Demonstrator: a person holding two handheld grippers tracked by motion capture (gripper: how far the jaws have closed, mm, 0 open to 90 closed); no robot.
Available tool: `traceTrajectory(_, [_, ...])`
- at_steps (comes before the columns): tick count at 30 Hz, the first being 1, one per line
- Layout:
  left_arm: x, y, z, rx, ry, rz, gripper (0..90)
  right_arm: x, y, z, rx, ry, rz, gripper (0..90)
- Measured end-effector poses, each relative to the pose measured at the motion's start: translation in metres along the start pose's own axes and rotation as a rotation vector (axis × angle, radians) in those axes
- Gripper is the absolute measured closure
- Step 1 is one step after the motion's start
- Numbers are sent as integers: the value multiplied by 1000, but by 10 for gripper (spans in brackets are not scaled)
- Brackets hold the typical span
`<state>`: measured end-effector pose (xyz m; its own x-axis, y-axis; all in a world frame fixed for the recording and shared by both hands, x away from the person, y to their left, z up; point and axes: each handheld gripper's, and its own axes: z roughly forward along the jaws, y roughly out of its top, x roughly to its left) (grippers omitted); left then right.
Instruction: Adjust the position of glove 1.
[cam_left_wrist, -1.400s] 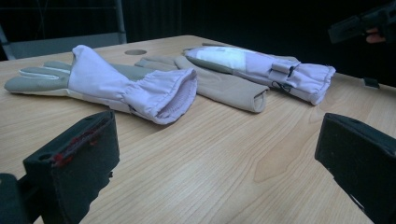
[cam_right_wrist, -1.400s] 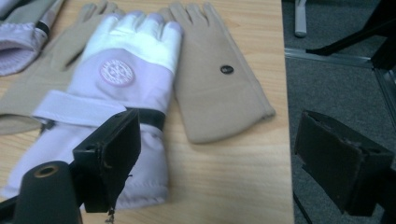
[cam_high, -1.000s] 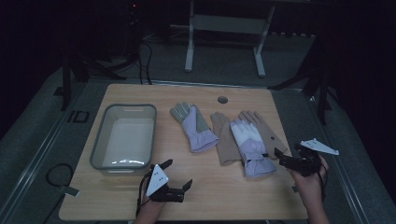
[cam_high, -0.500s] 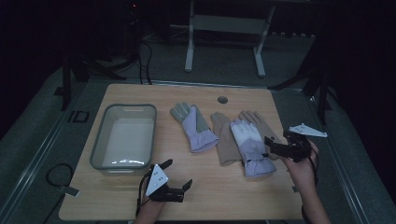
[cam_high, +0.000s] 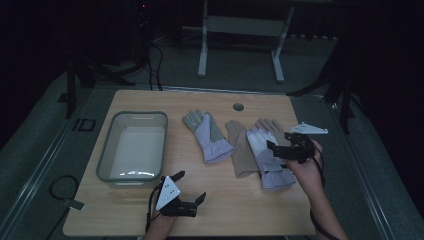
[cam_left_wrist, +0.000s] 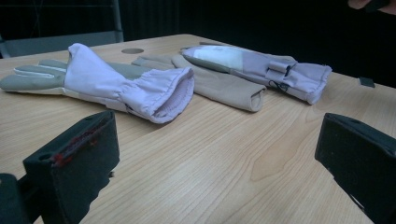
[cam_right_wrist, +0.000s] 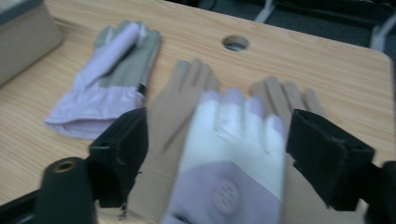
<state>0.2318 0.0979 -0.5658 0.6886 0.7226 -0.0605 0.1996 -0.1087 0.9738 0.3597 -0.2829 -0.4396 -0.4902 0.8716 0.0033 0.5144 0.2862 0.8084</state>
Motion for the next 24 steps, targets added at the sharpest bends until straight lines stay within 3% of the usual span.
traceTrajectory(8, [1, 0, 0, 4, -8, -6, 0, 24, 18, 22, 9, 75, -38, 314])
traceTrajectory(15, [1, 0, 0, 5, -13, -8, 0, 44, 32, 47, 14, 112, -77, 403])
traceTrajectory(24, [1, 0, 0, 6, -16, -8, 0, 64, 43, 85, 78, 132, -131, 471])
